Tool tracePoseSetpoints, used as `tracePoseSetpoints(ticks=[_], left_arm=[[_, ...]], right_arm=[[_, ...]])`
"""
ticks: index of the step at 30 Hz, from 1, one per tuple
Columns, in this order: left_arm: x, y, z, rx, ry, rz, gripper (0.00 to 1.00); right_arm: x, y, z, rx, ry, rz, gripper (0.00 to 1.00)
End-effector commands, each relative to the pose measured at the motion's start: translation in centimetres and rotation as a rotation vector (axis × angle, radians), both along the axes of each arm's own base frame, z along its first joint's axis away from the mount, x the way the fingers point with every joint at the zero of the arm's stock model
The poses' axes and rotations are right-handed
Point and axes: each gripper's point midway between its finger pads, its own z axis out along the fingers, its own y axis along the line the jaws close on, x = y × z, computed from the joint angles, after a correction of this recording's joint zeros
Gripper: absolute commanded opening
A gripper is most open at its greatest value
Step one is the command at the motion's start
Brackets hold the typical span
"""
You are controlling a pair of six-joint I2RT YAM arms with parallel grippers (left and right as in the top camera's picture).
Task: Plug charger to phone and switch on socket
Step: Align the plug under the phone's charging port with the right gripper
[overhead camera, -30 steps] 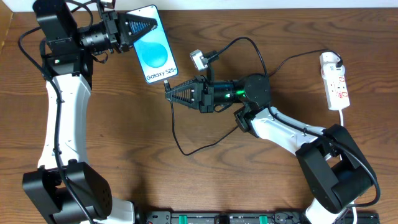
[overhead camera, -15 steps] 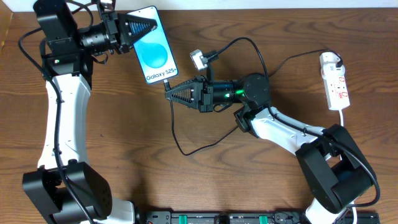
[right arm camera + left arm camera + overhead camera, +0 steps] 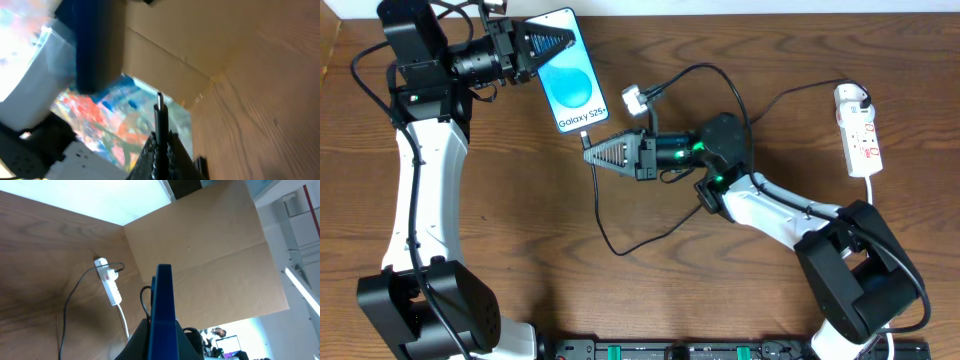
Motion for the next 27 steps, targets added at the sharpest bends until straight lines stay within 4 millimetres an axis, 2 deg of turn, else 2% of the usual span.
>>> tracePoseSetpoints(ticks=[1,5,13,18,27], left_arm=[[0.0,0.8,0.6,0.015,-0.04,0.033,0.07],[0.1,2.0,0.6,0.013,-0.039,0.055,0.07],[0.1,2.1,0.6,0.021,-0.06,0.057,0.07],[0.2,2.2,0.6,0.022,-0.06,0.06,0.07],[0.2,2.2,0.6,0.028,-0.074,0.06,0.07]], right_arm=[[-0.4,0.9,-1.1,-0.031,-0.027,-0.001,0.02],[-0.1,1.2,-2.5,-0.076,-0.01,-0.024,0.01],[-0.4,1.2,-2.0,-0.064,-0.105,-0.003,0.02],[-0.1,1.6,-2.4,-0.117,-0.104,0.02,0.02],[0.2,1.6,-0.3,-0.085,-0.158,-0.002,0.02]])
